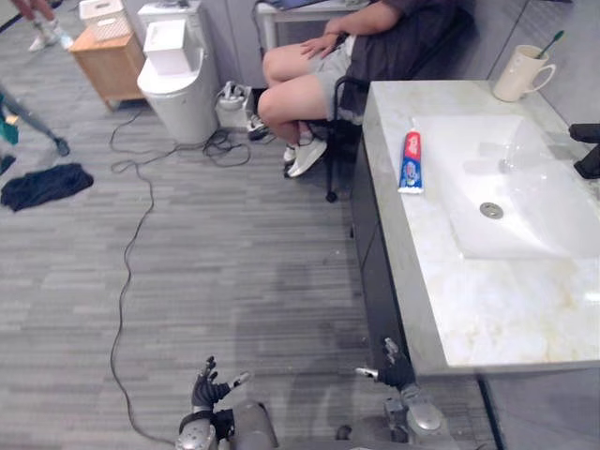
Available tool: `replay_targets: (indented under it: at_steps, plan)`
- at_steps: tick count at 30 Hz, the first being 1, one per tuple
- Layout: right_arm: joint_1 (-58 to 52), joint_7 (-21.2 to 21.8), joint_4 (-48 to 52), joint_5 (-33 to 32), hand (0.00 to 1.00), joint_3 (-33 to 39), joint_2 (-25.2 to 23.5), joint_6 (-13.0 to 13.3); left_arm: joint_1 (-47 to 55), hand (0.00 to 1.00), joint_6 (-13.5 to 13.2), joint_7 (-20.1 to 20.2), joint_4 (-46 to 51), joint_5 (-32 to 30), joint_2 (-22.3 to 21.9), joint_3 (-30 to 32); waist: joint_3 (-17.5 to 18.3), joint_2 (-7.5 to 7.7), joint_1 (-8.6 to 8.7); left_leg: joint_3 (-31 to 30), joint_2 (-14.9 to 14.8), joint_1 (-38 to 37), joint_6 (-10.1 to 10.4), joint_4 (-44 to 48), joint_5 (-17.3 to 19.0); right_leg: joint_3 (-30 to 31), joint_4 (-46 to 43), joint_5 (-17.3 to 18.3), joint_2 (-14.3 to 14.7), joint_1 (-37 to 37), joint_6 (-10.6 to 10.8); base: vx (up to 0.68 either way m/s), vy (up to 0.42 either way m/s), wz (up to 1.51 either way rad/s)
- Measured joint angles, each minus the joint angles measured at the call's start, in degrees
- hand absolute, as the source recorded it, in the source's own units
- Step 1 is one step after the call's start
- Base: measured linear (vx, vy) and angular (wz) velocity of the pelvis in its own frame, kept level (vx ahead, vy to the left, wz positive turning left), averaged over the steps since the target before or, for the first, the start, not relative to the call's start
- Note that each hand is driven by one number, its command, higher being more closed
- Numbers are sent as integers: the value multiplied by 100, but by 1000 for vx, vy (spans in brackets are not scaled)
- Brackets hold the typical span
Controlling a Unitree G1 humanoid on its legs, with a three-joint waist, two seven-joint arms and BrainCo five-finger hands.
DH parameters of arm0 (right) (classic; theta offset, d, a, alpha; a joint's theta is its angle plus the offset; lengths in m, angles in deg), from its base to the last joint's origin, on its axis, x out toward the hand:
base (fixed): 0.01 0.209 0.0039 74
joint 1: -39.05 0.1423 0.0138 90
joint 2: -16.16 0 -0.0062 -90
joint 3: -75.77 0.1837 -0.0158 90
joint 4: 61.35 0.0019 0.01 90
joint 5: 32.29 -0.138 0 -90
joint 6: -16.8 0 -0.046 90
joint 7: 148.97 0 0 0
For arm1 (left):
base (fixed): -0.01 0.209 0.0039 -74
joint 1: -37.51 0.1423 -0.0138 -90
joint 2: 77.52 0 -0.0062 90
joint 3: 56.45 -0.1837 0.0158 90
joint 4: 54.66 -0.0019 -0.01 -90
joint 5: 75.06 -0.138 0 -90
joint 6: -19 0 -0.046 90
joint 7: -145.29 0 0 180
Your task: Organize washtable
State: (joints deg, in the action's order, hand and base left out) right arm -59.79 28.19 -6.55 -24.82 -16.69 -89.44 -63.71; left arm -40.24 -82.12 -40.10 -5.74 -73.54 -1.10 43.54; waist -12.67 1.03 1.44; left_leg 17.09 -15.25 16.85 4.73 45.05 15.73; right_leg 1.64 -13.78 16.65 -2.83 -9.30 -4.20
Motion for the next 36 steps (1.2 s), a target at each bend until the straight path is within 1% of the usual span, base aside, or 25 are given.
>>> replay_targets:
  at_steps: [1, 2, 3, 4, 5, 6, 7, 10, 13, 14, 15, 16, 17, 18, 19, 20, 24, 25, 26, 28, 30, 31, 34, 35, 36]
  plan:
    - [27, -4, -139, 47, 0, 69, 5, -5, 15, 0, -1, -4, -4, 3, -14, -1, 8, 38, -28, -153, 244, 108, 67, -1023, -112, 146, -5, 47, -206, -104, 85, 441, 277, -95]
    - [17, -38, -178, 135, 0, 199, 22, -11, 23, 0, -5, -12, -4, 12, -32, 17, 27, 42, -81, -455, 468, 145, 42, -2057, -538, 234, -13, 147, -374, -227, 319, 477, 322, -93]
    - [-20, -63, -182, 177, 0, 238, 47, -12, 45, 0, -11, -25, -8, 11, -44, 27, 52, 7, -86, -671, 548, 105, -6, -2561, -842, 274, -17, 212, -420, -278, 474, 637, 517, -105]
    - [-94, -78, -356, 225, 0, 278, 140, -57, 93, 0, -31, -96, -128, 61, -96, 58, 213, -13, -110, -1113, 726, 73, -78, -2918, -2027, 482, -147, 450, -584, -369, 917, 533, 456, -60]
    - [-81, -84, -425, 226, 0, 291, 74, -112, -29, 0, -27, -129, -213, 64, -18, 102, 269, 180, -47, -1119, 881, 103, -112, -2810, -2035, 484, -235, 411, -742, -314, 959, 499, 410, -47]
    - [-57, -73, -423, 231, 0, 298, 49, -110, -108, 0, -42, -134, -211, 65, 19, 98, 290, 220, -54, -1196, 915, 118, -127, -2760, -1920, 509, -319, 272, -780, -230, 1079, 399, 278, -19]
    - [-33, -75, -414, 243, 0, 365, -48, -112, -246, 0, -61, -128, -214, 89, 84, 79, 321, 294, -76, -1203, 928, 307, -210, -2164, -1689, 805, -436, -190, -814, -134, 1091, 388, 262, -40]
    - [0, -75, -323, 240, 0, 421, -50, -93, -197, 0, -42, -131, -211, 125, 20, 75, 363, 226, -99, -900, 840, 28, -288, -1831, -1237, 1153, -725, -775, -840, -86, 1084, 319, 265, -71]
    - [18, -67, -383, 238, 0, 479, -38, -101, -94, 0, -28, -112, -216, 113, 56, -48, 416, 195, -123, -396, 819, -688, -403, -2249, -716, 1027, -2135, -1356, -996, 663, 1055, 240, 249, -92]
    - [49, -59, -483, 232, 0, 481, -44, -115, -115, 0, -1, -112, -222, 107, 108, -75, 380, 155, -77, -136, 850, -917, -464, -2402, -599, 721, -2874, -1192, -1158, 1111, 945, 151, 160, -97]
    - [75, -51, -571, 227, 0, 475, -53, -124, -175, 0, 29, -115, -225, 101, 146, -80, 369, 170, -64, 30, 841, -1166, -486, -2488, -457, 368, -3281, -688, -1166, 1459, 845, 98, 104, -92]
    - [70, -50, -614, 225, 0, 475, -52, -122, -179, 0, 58, -118, -230, 101, 184, -72, 356, 148, -56, 118, 828, -1326, -505, -2555, -413, 66, -3397, -452, -1159, 1592, 825, 121, 44, -84]
    - [45, -42, -694, 224, 0, 467, -30, -123, -195, 0, 78, -103, -254, 82, 260, -54, 356, 139, 26, 363, 762, -1652, -486, -2718, -382, -749, -3304, -92, -1161, 1780, 757, 128, 25, -77]
    - [73, -25, -827, 224, 0, 444, 18, -124, -199, 0, 74, -97, -279, 44, 305, -31, 364, 152, 59, 596, 744, -1863, -398, -2835, -421, -1642, -2957, -58, -1189, 1933, 634, 150, 11, -83]
    - [111, -17, -892, 224, 0, 437, 34, -128, -198, 0, 75, -88, -304, 35, 345, -30, 375, 184, 45, 763, 757, -1947, -358, -2914, -420, -2228, -2587, -231, -1228, 1994, 475, 131, 10, -131]
    - [165, -9, -934, 224, 0, 435, 113, -129, -216, 0, 82, -81, -478, 4, 408, -19, 436, 209, 36, 1008, 825, -2093, -237, -2999, -369, -3188, -1996, -240, -1238, 2003, 85, 205, 25, -146]
    - [165, 3, -920, 174, 0, 673, 288, -145, -460, 0, 92, 35, -619, -24, 216, -100, 299, -58, 255, 997, 586, -2008, -67, -2639, -332, -3036, -1372, -189, -825, 1828, 107, 176, -12, -65]
    - [77, 76, -855, 156, 0, 720, 254, -191, -447, 0, 86, 44, -570, -40, 196, -97, 292, -49, 244, 974, 492, -1958, -10, -2327, -315, -2970, -1309, -174, -745, 1757, 121, 135, -66, -49]
    - [-12, 110, -708, 183, 0, 608, 128, -222, -424, 0, 89, 49, -458, -129, 156, -85, 245, -97, 209, 849, 111, -1754, 27, -1301, -293, -2861, -1138, -164, -503, 1520, 110, 91, -69, -60]
    - [-177, 312, -449, 285, 0, 388, 257, -209, -351, 0, 87, 65, -300, -202, 52, -90, 205, -200, 44, 485, -309, -1375, 174, -40, -514, -2575, -992, -95, -188, 1277, 41, 105, -39, -95]
    - [-188, 435, -450, 290, 0, 308, 246, -254, -283, 0, 85, 137, -205, -219, 9, -93, 218, -188, -41, 207, -433, -1085, 120, 505, -330, -2238, -939, -46, -83, 1229, 30, 136, 68, -110]
    - [-163, 416, -508, 280, 0, 497, 200, -238, -224, 0, 88, 152, -209, -218, 6, -84, 187, -108, -42, 114, -361, -896, -33, 22, -199, -1881, -846, -75, -81, 1197, 48, 148, 112, -82]
    - [-157, 266, -572, 247, 0, 743, 105, -209, -103, 0, 89, 150, -219, -217, 0, -71, 190, -81, -80, -475, -62, -877, -8, -1229, -165, -1377, -798, -137, -153, 1152, 158, 134, 181, -91]
    - [-156, 187, -655, 211, 0, 836, 102, -189, -36, 0, 92, 149, -222, -217, -3, -59, 202, -104, -76, -950, 130, -885, 56, -1820, -205, -1170, -802, -138, -182, 1167, 252, 138, 338, -123]
    - [-159, 121, -748, 199, 0, 954, 137, -160, 47, 0, 89, 121, -233, -208, -21, -49, 258, -219, -88, -1653, 313, -1003, 409, -2686, -438, -820, -877, -114, -152, 1296, 482, 150, 361, -131]
